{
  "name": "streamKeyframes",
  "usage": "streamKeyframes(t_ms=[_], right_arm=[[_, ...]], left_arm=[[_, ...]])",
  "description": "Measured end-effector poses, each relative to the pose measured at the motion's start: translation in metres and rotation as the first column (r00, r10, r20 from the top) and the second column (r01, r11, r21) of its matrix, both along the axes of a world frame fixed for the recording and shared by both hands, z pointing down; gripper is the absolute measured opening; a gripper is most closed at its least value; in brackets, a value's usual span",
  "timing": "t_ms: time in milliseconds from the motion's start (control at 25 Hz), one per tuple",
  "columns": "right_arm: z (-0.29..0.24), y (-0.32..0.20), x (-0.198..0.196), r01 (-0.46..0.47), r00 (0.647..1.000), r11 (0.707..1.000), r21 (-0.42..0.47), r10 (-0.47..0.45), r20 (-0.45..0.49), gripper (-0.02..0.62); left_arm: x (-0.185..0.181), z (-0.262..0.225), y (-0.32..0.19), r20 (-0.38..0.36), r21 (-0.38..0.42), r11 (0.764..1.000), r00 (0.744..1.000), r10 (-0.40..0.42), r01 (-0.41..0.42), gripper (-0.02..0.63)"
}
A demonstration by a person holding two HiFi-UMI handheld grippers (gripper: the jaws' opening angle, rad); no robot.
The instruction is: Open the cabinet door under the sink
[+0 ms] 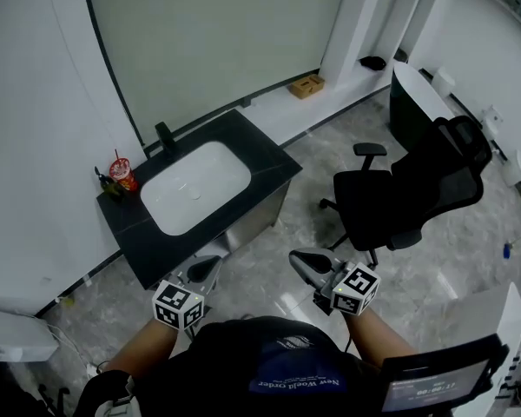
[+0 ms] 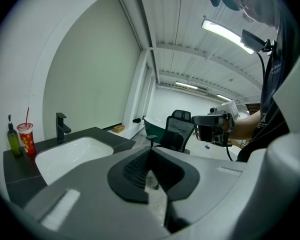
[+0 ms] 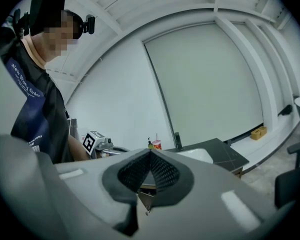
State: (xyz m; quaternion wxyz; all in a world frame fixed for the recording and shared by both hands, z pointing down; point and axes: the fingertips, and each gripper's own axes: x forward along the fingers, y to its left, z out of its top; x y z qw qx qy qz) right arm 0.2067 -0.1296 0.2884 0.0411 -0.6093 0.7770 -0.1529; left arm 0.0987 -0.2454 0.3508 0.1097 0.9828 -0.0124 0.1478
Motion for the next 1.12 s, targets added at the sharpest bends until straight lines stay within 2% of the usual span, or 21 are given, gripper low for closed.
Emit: streamKeyframes(t_ms=[200, 400, 600, 760, 1000, 1120], right_arm=[[0.005, -0.013, 0.025, 0.088, 0.996, 0.996, -0.008, -0.089, -0.012, 0.002], [0.007, -0.023, 0.061, 0.206, 0.978, 0.978, 0.01, -0.206, 0.005, 0.002], [0.008, -0.026, 0.089, 0.358, 0.934, 0.934, -0.007, -0.358, -0.014, 0.002], [0.009, -0.04, 0.103, 0.435, 0.9, 0.901, -0.007, -0.435, -0.022, 0.002], [0.011, -0.081, 0.093, 0.508, 0.861, 0.861, 0.004, -0.508, -0.005, 0.002], [0.013, -0.11, 0.08, 0.528, 0.849, 0.85, 0.005, -0.527, -0.016, 0.002]], left_arm=[[0.019, -0.008, -0.004, -0.002, 0.005, 0.998, 0.998, -0.067, 0.067, 0.005], [0.037, -0.014, -0.006, -0.004, 0.032, 0.978, 0.979, -0.205, 0.205, 0.005], [0.048, -0.028, -0.001, -0.034, 0.047, 0.926, 0.927, -0.373, 0.374, 0.005], [0.047, -0.035, 0.001, -0.039, 0.063, 0.883, 0.886, -0.463, 0.464, 0.005], [0.02, -0.041, -0.019, -0.06, 0.042, 0.817, 0.817, -0.573, 0.576, 0.005], [0.004, -0.04, -0.042, -0.085, 0.02, 0.793, 0.792, -0.605, 0.608, 0.005]])
